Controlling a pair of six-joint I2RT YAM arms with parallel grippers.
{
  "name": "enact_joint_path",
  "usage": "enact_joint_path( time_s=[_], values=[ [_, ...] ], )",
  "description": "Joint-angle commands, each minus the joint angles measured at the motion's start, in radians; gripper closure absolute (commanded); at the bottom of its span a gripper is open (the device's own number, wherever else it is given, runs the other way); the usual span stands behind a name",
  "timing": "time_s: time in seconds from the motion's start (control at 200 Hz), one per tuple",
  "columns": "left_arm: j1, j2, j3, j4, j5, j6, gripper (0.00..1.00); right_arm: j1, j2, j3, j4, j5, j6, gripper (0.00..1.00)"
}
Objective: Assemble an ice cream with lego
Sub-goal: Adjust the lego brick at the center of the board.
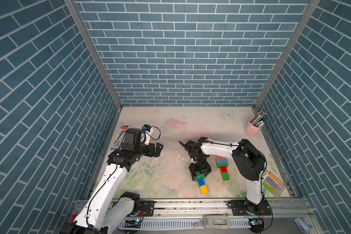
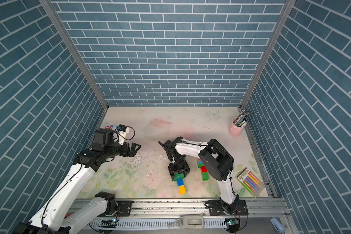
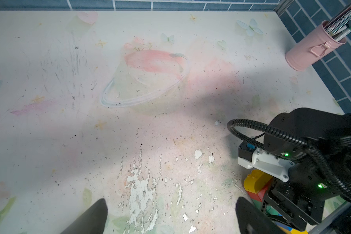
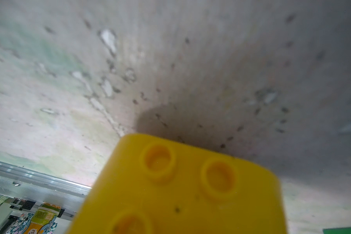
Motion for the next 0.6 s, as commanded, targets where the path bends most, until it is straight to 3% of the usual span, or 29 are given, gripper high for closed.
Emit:
enact_joint_path(
  time_s=[0.0, 0.075, 0.36, 0.595],
  values=[
    [0.008, 0.001, -0.012, 0.01, -0.013, -0.004, 0.0, -0.003, -0.009, -0.038, 0.039, 0.094, 0.004, 0.22],
    [0.009, -0.001, -0.013, 0.014, -0.014, -0.01, 0.0, -0.007, -0.021, -0.049, 0.053, 0.091, 0.003, 0.04],
    [0.007, -0.015, -0.048, 0.069, -0.05, -0.027, 0.0, -0.022, -0.153, -0.064, 0.085, 0.212, -0.018, 0.02],
    [0.004, -0.134, -0.167, 0.202, -0.131, -0.049, 0.0, -0.04, -0.34, -0.087, 0.181, 0.365, -0.085, 0.02]
  ],
)
